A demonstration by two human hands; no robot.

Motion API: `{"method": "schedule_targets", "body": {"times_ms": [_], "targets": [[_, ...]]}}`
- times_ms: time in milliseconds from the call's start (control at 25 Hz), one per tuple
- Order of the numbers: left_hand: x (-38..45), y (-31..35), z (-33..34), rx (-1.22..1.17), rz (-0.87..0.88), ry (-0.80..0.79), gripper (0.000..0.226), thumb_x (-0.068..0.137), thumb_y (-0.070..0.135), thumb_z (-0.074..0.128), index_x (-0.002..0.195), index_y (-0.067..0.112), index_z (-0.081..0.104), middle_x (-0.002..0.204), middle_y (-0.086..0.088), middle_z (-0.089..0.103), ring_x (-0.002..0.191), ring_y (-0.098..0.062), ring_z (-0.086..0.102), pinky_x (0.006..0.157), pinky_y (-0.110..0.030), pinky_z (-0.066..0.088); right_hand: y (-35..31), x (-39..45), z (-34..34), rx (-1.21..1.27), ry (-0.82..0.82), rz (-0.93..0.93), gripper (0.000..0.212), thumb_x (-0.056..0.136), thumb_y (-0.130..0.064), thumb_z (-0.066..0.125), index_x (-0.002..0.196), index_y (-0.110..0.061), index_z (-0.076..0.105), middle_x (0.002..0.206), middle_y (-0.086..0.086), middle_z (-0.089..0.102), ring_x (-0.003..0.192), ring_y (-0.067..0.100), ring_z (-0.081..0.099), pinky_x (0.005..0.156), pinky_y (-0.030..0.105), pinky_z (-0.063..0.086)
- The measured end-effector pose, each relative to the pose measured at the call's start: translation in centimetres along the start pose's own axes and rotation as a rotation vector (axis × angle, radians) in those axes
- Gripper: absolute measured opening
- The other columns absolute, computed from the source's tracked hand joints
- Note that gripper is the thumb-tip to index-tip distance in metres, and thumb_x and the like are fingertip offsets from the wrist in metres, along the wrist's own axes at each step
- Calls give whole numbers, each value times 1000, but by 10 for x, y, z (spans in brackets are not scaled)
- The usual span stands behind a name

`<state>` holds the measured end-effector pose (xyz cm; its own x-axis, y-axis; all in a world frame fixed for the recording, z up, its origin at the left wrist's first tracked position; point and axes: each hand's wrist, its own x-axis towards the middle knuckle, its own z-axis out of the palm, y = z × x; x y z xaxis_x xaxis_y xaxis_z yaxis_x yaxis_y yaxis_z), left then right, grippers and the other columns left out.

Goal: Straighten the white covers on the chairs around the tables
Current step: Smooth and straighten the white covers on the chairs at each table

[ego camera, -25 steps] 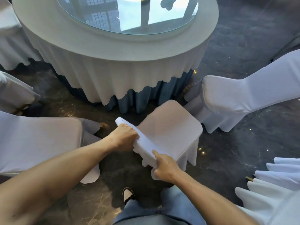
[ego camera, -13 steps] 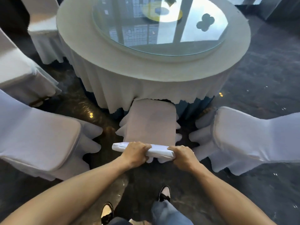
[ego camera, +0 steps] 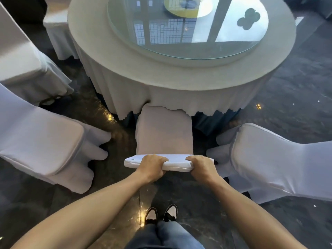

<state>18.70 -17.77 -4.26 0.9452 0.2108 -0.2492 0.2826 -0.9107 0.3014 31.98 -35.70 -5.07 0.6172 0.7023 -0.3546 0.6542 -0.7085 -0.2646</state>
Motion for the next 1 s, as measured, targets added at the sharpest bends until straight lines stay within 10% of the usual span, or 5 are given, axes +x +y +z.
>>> {"method": "schedule_targets", "body": {"times_ms": [440, 760, 1000], "targets": [[37, 106, -2, -129, 85, -238, 22, 77, 33, 59, 95, 20, 59, 98, -6, 69, 84, -29, 63, 69, -37, 48, 70, -76, -28, 102, 73, 144, 49, 88, -14, 55, 137, -20, 51, 147, 2, 47, 132, 23, 46, 105, 38, 43], [101, 300, -14, 64, 211, -312, 25, 88, 40, 58, 101, 20, 51, 107, -3, 64, 84, -20, 55, 69, -33, 41, 268, -156, -93, -109, 80, 272, 62, 87, -34, 58, 145, -29, 41, 153, 4, 37, 141, 30, 29, 115, 49, 26], [165, 463, 8, 144, 239, -163, 45, 82, 44, 59, 118, 17, 55, 121, -6, 57, 122, -33, 48, 104, -54, 35, 428, -213, -162, -160, 189, 351, 66, 88, -30, 55, 149, -25, 30, 163, 10, 13, 150, 32, 4, 120, 55, 8]]}}
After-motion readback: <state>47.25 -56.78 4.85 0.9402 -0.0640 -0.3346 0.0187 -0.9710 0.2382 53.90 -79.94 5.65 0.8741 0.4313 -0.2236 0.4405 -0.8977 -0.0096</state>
